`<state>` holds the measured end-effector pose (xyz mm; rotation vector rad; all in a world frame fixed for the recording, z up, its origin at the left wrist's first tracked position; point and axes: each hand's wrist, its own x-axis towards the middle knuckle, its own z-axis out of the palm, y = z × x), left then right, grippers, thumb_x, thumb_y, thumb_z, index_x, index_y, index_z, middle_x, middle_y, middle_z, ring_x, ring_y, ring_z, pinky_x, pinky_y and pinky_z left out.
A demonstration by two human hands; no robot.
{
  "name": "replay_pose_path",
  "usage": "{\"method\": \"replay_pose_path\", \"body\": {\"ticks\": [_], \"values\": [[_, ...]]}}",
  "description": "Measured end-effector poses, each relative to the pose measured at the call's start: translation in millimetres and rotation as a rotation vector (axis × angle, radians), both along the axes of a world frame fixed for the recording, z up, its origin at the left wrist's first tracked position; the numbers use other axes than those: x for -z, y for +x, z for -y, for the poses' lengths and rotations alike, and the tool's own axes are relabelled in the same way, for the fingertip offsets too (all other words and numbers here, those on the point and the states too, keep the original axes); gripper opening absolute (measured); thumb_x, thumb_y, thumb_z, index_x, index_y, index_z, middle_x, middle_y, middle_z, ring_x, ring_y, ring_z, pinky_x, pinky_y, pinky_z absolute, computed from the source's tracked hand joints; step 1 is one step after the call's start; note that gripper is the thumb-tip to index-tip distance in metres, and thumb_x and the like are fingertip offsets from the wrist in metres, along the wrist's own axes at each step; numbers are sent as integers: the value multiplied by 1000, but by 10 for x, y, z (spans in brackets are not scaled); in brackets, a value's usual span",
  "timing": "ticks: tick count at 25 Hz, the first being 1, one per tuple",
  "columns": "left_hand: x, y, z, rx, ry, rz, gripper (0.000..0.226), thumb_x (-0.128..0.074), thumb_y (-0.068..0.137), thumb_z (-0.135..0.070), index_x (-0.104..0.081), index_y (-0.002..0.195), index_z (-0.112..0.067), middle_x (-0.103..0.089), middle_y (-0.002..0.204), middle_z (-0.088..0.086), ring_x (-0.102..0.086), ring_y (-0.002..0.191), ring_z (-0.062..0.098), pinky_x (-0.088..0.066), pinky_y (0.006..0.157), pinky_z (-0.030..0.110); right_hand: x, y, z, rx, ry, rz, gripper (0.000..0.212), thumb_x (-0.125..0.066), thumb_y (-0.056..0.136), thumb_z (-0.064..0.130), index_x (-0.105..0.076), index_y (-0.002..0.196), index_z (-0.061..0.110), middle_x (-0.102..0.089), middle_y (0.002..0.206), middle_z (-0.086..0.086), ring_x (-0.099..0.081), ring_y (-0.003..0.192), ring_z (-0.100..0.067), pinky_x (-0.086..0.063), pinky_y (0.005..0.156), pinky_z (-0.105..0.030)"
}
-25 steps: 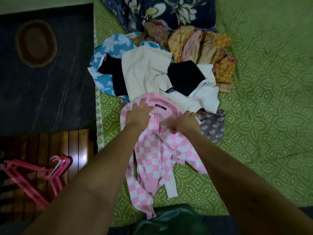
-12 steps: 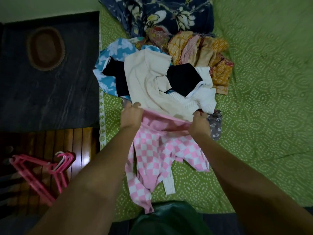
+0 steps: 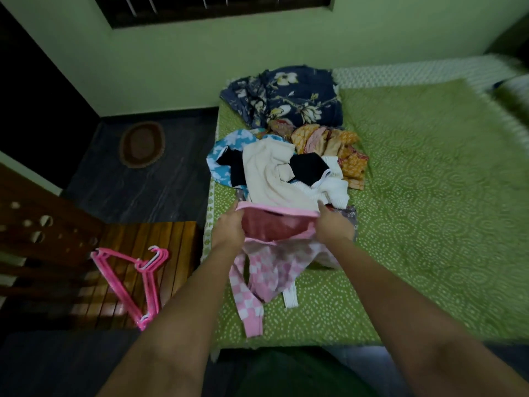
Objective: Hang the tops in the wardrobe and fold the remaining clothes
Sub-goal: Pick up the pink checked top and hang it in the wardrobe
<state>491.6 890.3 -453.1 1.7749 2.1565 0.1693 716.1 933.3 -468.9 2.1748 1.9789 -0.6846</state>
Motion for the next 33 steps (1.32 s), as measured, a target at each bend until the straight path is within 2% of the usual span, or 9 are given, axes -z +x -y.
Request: {"method": "replay_pose_path", "body": {"ticks": [3,6,9,14,20,22,26,29,33], "values": [[-585,73,439,-67,106,105,45,-47,82,5,-62,120,-15,-42,148,4,-56,111,33,-46,87,32,-489,57,458,98,191,-140,57,-38,93,10,-33,146,33,-63,110,-15,-62,96,-32,-44,71,-32],[-939,124,1024,10,10,63,36,-56,83,0,-65,116,-11,-61,119,16,-60,104,32,-46,81,31,-762,123,919,49,60,-91,30,-41,86,8,-64,106,11,-67,104,-15,-66,92,-30,-53,84,-38],[-1222,52,1379,66,-90,91,28,-62,81,-8,-71,108,-12,-66,97,11,-64,87,27,-51,76,29,-1204,225,1195,25,31,-109,24,-40,88,5,-59,73,4,-67,76,-12,-66,67,-24,-57,68,-34],[-2020,-87,1034,75,-55,265,22,-58,80,1,-68,92,-15,-64,89,10,-61,81,21,-53,76,26,-2185,232,968,135,-10,-395,28,-22,97,2,-45,84,-5,-53,43,-13,-46,29,-17,-42,34,-21],[-2203,16,-66,-54,-129,474,6,-54,85,4,-59,85,8,-55,73,13,-54,44,10,-40,40,18,-2304,193,-40,174,-111,-428,43,-19,101,10,-51,83,-11,-60,54,-17,-51,27,-16,-44,31,-20],[-1874,112,-515,-165,-171,653,5,-50,90,2,-51,94,5,-55,87,17,-62,55,14,-47,45,19,-2053,152,-460,204,-159,-504,32,-29,101,11,-54,88,-5,-66,70,-18,-58,37,-18,-44,34,-22],[-1154,174,-1298,-212,-108,702,71,-67,83,-34,-37,142,-7,-31,151,12,-45,128,30,-42,102,38,-1492,181,-1055,258,-208,-617,35,-44,99,34,-40,129,17,-49,122,-6,-57,91,-23,-49,69,-35],[-547,-144,-1583,-311,-116,691,82,-60,83,-55,-33,145,-7,-33,151,14,-41,132,32,-38,108,42,-1202,157,-1320,330,-280,-601,60,-45,98,43,-27,146,13,-37,146,-10,-54,111,-28,-52,86,-39],[-468,-680,-1145,-489,-91,690,71,-39,97,-50,-26,148,-2,-25,154,16,-30,140,31,-26,114,39,-832,-345,-1589,393,-267,-639,72,-45,98,43,-11,152,9,-43,142,-16,-60,100,-30,-55,69,-35]]}}
